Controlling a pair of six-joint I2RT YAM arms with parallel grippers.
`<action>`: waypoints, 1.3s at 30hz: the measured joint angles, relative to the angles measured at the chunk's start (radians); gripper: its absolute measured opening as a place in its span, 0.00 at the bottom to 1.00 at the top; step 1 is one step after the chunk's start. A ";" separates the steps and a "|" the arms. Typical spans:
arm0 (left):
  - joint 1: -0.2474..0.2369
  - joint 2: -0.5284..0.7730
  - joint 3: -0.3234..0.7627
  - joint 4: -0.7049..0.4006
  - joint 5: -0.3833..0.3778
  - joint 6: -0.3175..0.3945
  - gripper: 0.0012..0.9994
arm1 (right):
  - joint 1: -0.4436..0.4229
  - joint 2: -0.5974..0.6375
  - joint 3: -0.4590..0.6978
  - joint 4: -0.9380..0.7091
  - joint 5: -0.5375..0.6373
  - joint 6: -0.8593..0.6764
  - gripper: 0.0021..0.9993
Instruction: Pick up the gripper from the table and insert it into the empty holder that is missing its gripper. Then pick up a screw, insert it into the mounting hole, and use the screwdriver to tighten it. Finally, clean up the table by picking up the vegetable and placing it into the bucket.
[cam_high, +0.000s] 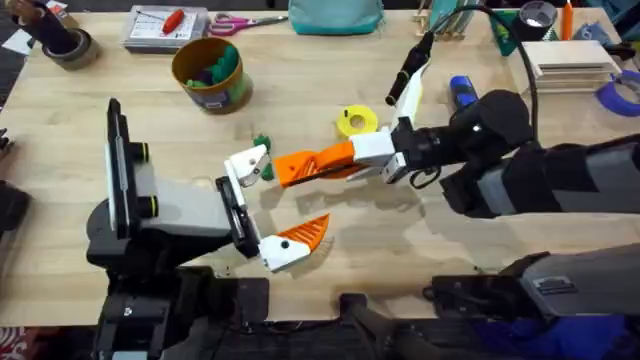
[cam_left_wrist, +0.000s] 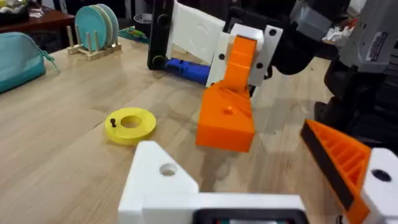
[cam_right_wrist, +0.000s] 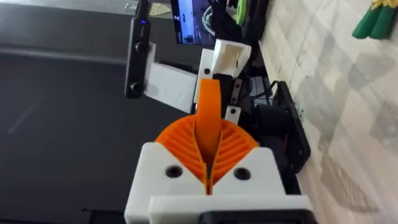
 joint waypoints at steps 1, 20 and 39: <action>0.000 0.000 0.000 0.000 0.000 0.000 0.99 | 0.000 0.000 0.000 0.000 -0.001 0.004 0.01; 0.000 0.000 0.000 0.000 0.000 0.000 0.99 | 0.000 0.000 0.000 -0.022 -0.084 0.100 0.01; 0.000 0.000 0.000 0.000 0.000 0.000 0.99 | 0.059 0.000 0.000 -0.023 -0.008 0.076 0.01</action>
